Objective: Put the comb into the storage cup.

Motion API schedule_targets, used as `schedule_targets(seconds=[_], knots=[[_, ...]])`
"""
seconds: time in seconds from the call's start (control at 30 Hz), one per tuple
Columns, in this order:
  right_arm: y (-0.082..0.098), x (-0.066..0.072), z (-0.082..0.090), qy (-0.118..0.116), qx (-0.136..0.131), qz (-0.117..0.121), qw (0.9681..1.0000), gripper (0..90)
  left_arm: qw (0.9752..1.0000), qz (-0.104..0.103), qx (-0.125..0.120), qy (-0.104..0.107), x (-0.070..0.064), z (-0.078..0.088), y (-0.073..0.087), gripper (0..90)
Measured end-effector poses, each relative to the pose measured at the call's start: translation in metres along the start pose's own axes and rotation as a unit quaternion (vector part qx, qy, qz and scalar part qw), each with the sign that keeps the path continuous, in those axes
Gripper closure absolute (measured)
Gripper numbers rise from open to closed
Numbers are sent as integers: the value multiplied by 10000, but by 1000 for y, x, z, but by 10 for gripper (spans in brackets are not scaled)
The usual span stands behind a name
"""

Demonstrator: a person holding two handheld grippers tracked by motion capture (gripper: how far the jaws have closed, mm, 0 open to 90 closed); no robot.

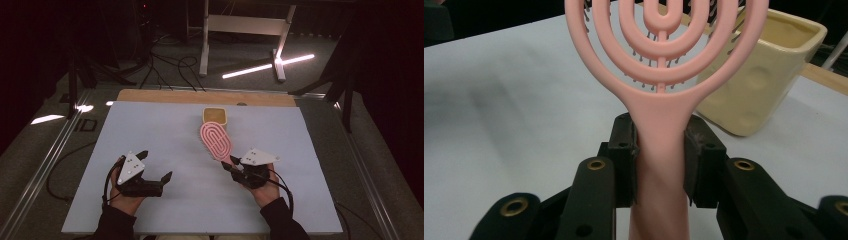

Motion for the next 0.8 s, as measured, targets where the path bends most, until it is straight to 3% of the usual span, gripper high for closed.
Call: schedule_targets(seconds=[0.8], knots=[[0, 8, -9, -90, 55, 94, 9999, 697, 9997, 75, -1, 234, -11, -18, -18, 0]])
Point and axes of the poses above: each handheld gripper's, and its own axes: z roughly backward along the jaws, y roughly out of its underside, x roughly to its left, the point moved 2 cm from there along -z, roughly forward along the jaws, and after that the axes turned 6 degrees about -y, right-handed, at the moved point
